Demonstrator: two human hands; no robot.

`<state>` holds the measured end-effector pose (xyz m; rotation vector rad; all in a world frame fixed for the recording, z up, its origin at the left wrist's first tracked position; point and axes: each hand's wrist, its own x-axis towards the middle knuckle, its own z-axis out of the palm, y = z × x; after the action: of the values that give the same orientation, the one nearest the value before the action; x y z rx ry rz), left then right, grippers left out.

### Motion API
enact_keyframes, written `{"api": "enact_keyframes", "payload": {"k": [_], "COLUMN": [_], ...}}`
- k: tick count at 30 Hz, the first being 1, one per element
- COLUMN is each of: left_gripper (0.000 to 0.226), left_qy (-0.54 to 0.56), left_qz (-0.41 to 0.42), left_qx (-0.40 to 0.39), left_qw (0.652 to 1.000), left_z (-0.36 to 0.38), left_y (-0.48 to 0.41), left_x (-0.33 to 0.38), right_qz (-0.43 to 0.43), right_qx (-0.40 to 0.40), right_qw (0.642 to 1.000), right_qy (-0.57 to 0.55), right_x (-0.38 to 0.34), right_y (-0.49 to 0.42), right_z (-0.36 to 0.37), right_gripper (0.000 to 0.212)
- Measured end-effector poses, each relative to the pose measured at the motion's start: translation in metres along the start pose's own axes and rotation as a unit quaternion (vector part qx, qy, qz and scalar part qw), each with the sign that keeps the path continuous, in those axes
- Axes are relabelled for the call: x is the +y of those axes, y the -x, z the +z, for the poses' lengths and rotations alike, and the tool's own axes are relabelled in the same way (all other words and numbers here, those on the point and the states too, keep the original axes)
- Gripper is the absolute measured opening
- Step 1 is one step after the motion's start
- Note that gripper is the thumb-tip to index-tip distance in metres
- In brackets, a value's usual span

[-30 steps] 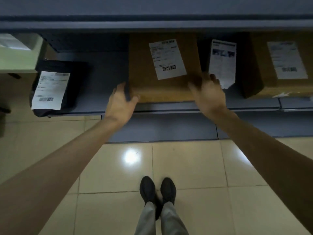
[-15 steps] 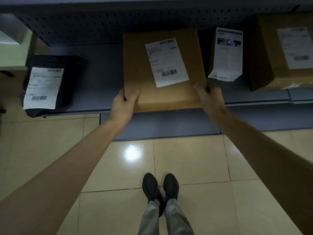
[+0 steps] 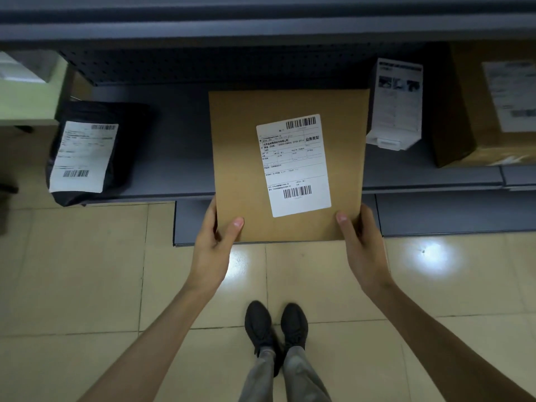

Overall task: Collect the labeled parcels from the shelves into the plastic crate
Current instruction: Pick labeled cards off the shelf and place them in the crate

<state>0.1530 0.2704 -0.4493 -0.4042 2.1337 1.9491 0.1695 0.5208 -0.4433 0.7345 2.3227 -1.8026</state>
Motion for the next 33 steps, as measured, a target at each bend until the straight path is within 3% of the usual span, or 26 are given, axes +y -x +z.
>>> {"api": "enact_keyframes", "payload": {"k": [22,33], "left_gripper": [0.050,0.049], "left_qy": [0.003,-0.090], "left_qz": [-0.002,0.043], "left_qx": [0.018,0.072], "left_qw": [1.000,0.992], "left_z": [0.007,-0.017], "left_y": [0.003,-0.057], "left_x": [0.004,0.037], "right_qz": [-0.002,-0.086], "right_qx": [-0.004,-0.017], "right_qw": [1.000,0.993], "right_qy": [-0.012,0.083], "right_x": [0.002,-0.053], "right_y": [-0.005,-0.069], "right_z": [-0.004,0.027], "right_gripper": [0.039,0.029]}}
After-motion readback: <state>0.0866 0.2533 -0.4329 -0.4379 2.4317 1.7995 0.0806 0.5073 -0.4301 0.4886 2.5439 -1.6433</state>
